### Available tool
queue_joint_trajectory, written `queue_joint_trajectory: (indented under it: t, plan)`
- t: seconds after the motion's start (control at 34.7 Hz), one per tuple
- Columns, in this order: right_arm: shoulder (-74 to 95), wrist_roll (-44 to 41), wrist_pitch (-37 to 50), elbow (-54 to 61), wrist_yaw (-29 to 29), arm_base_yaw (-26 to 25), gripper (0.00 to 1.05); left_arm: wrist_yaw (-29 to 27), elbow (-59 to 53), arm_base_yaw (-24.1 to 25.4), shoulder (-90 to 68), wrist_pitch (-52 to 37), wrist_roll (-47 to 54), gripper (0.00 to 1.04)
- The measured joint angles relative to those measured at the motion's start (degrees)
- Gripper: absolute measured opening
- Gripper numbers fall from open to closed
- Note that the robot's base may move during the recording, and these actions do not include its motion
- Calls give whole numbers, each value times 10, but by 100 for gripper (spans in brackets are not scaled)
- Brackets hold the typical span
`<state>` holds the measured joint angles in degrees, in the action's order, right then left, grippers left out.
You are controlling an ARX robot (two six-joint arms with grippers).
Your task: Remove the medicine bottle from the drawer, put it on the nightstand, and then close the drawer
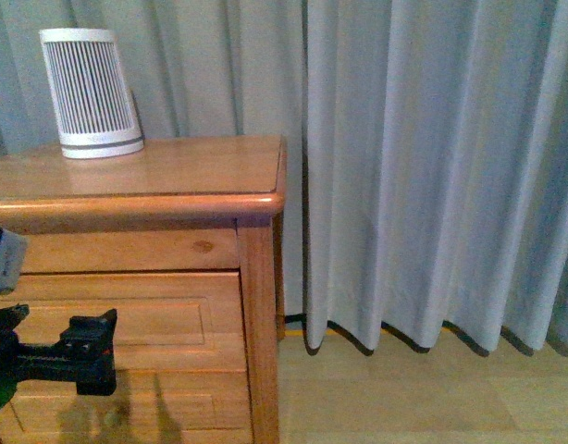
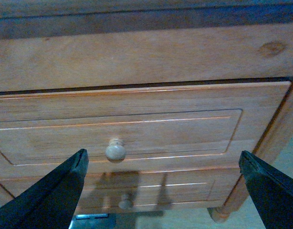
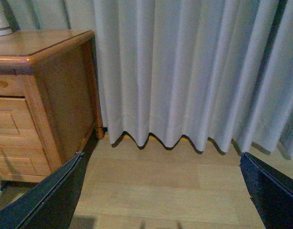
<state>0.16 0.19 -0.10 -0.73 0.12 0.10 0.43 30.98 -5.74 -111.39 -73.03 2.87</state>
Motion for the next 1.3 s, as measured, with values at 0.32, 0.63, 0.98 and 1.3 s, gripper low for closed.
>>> queue_joint_trajectory:
  t: [0.32,0.63,0.98,1.3]
  plan:
    - [0,0,0,0,0,0,98,26,94,42,-174,-50,63,98]
    - [0,0,0,0,0,0,98,30,195,50,-234,-19,61,98]
    - [0,0,0,0,0,0,98,35,240,58,-259,7,54,98]
    - [0,0,0,0,0,0,98,35,264,63,-272,28,43,85]
